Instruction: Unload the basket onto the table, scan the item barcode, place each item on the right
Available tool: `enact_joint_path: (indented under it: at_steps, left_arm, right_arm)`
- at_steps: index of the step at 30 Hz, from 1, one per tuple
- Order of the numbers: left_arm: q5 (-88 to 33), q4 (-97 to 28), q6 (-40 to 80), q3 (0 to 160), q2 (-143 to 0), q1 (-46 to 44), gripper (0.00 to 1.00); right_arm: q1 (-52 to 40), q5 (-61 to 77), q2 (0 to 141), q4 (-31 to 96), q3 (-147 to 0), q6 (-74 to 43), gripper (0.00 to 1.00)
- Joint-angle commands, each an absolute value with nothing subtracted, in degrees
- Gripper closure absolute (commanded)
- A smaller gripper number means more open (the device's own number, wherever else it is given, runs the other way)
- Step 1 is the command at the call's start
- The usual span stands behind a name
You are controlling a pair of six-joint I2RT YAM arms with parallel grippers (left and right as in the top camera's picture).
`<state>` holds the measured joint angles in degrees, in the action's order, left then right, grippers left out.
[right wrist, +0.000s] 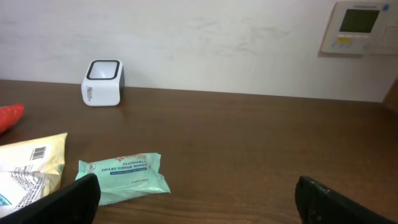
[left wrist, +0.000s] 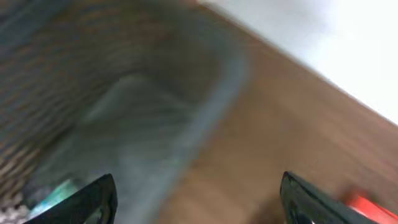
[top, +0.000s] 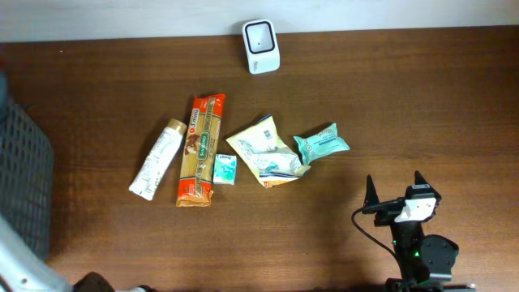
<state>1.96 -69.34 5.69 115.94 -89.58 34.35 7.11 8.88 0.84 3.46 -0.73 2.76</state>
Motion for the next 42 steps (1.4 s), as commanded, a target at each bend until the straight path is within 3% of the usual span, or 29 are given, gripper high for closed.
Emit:
enact_joint_path:
  at_steps: [1, 9, 25, 28, 29, 30, 31, 35, 37, 42]
  left_arm:
    - [2.52, -66.92, 11.33, 107.26, -92.4, 48.69, 0.18]
    - [2.9, -40.47, 2.26, 83.57, -100.33, 59.83, 0.08]
    - [12.32, -45.69, -0.05, 83.55, -122.1, 66.83, 0.15]
    - [11.75, -45.04, 0.3, 83.57, -122.83, 67.85, 0.53]
    - [11.31, -44.66, 0.4, 83.57, -122.83, 67.83, 0.79]
    - [9.76, -44.62, 0.4, 83.68, -122.83, 67.83, 0.92]
    - [8.23, -44.64, 0.4, 83.85, -122.78, 67.83, 1.0]
    - [-7.38, -49.65, 0.4, 91.18, -122.19, 67.66, 1.0]
    - [-17.82, -57.36, 0.4, 102.54, -120.64, 67.02, 1.0]
    - [-24.49, -70.37, 0.36, 127.55, -112.25, 58.43, 1.0]
  right_arm:
    - [7.53, 8.38, 0.51, 3.68, -0.32, 2.57, 0.01]
    - [7.53, 8.38, 0.51, 3.68, -0.32, 2.55, 0.02]
    - [7.53, 8.38, 0.51, 3.68, -0.32, 2.55, 0.01]
    - [7.53, 8.38, 0.51, 3.68, -0.32, 2.57, 0.01]
    - [7.53, 8.38, 0.51, 3.68, -0.32, 2.57, 0.01]
    - [7.53, 8.38, 0.51, 3.68, -0.32, 2.55, 0.01]
    - [7.53, 8.38, 0.51, 3.68, -0.32, 2.55, 0.01]
    - [7.53, 8.38, 0.51, 3.68, -0.32, 2.57, 0.01]
    - [7.53, 8.38, 0.51, 3.68, -0.32, 2.55, 0.01]
    - [7.53, 8.38, 0.51, 3.68, -0.32, 2.57, 0.01]
